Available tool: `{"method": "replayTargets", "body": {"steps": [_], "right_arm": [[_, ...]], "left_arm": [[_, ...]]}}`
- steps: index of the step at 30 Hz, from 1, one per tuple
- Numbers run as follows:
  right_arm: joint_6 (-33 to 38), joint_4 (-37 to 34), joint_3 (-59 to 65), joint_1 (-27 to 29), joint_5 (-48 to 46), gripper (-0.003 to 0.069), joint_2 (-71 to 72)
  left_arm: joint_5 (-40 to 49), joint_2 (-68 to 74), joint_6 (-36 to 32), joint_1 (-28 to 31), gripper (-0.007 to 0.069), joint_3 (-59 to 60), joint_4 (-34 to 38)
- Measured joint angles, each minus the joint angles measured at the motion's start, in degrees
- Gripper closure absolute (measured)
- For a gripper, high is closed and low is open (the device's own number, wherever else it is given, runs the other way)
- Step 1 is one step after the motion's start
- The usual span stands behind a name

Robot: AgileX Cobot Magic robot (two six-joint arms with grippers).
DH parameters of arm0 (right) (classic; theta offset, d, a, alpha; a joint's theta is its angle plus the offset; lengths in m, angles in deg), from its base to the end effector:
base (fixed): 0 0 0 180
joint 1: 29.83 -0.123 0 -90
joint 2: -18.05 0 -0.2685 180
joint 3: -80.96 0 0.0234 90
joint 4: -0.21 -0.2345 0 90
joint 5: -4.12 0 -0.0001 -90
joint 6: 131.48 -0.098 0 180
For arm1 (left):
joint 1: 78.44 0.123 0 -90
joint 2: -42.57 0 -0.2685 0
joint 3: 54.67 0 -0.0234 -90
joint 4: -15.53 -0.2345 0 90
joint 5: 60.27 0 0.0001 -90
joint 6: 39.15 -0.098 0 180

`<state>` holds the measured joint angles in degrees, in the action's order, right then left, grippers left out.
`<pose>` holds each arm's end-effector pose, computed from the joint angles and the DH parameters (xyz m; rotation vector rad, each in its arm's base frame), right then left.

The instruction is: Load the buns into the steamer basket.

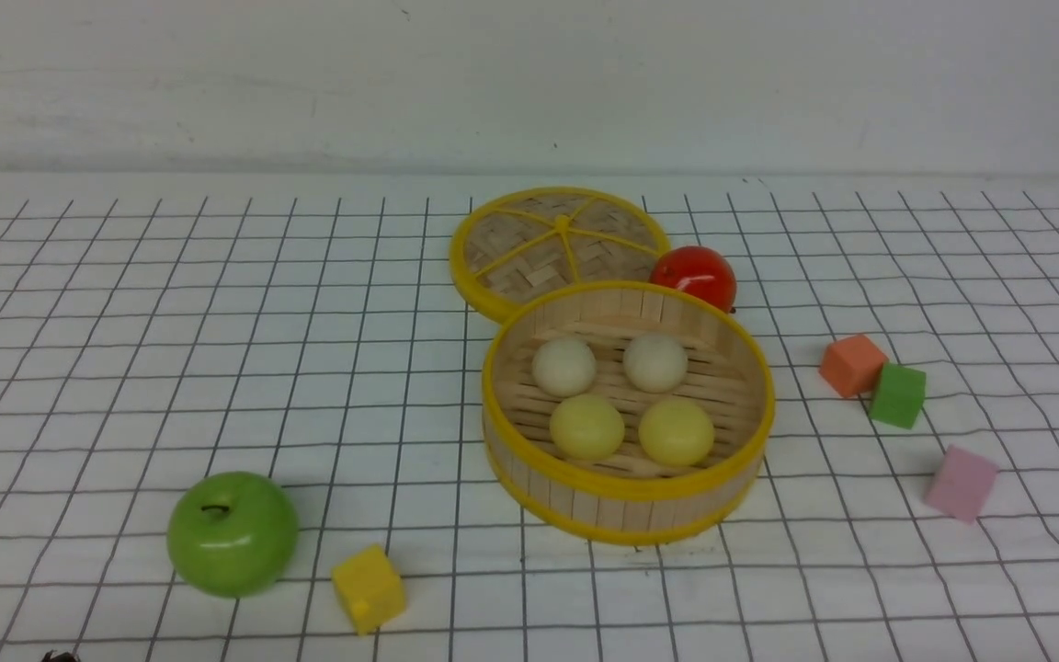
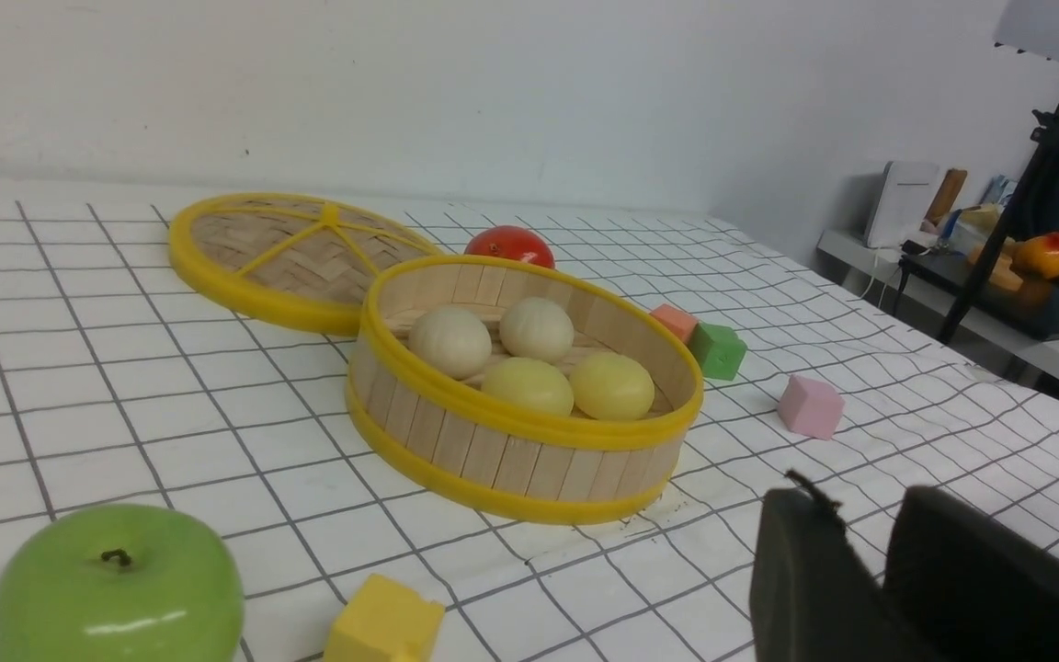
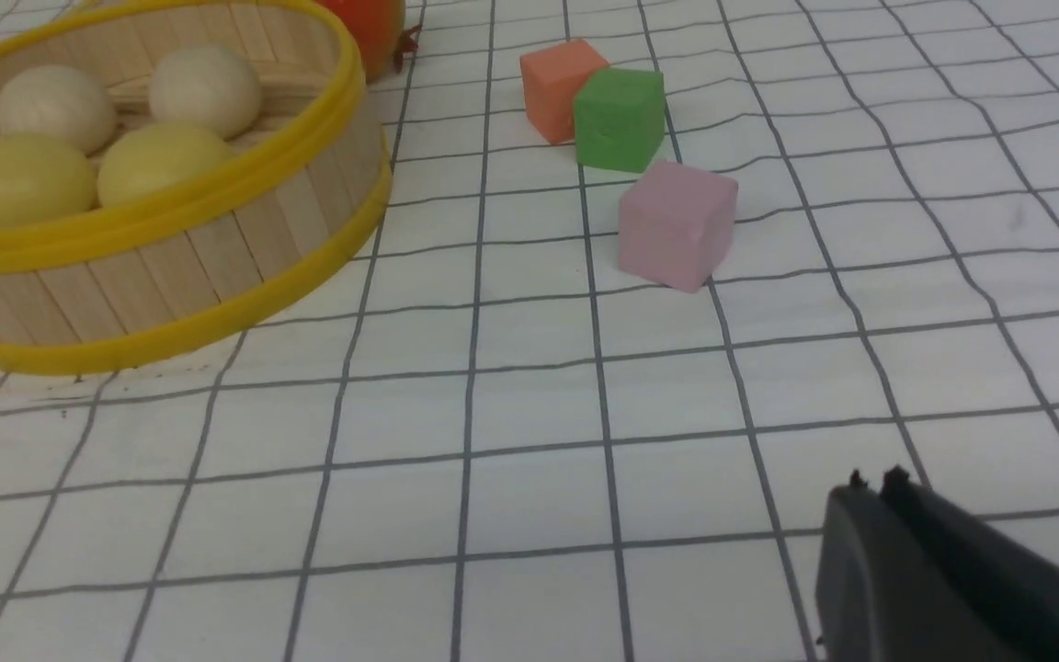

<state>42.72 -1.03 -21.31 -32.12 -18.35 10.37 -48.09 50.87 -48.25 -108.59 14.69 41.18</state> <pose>0.0589 0.0032 0.1708 0.0709 1.8831 0.1183 0.0439 -0.0359 0.2369 0.2690 1.5682 -0.7050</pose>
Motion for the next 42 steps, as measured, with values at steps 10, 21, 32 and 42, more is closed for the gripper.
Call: {"method": "replayTargets", "body": {"steps": [10, 21, 32, 42], "right_arm": [[0.0, 0.0, 0.0, 0.0, 0.0, 0.0656, 0.0], [-0.1, 0.0, 0.0, 0.0, 0.0, 0.0645, 0.0], [-0.1, -0.1, 0.0, 0.0, 0.0, 0.0636, 0.0], [-0.1, -0.1, 0.0, 0.0, 0.0, 0.0627, 0.0]], "left_arm": [[0.0, 0.0, 0.0, 0.0, 0.0477, 0.0, 0.0], [-3.7, 0.0, -0.1, 0.1, 0.0484, 0.5, -2.3], [-3.3, -0.6, 11.5, 26.7, 0.0638, 3.7, -14.5], [9.4, -0.6, 29.1, 23.4, 0.0638, 9.1, -24.7]]}}
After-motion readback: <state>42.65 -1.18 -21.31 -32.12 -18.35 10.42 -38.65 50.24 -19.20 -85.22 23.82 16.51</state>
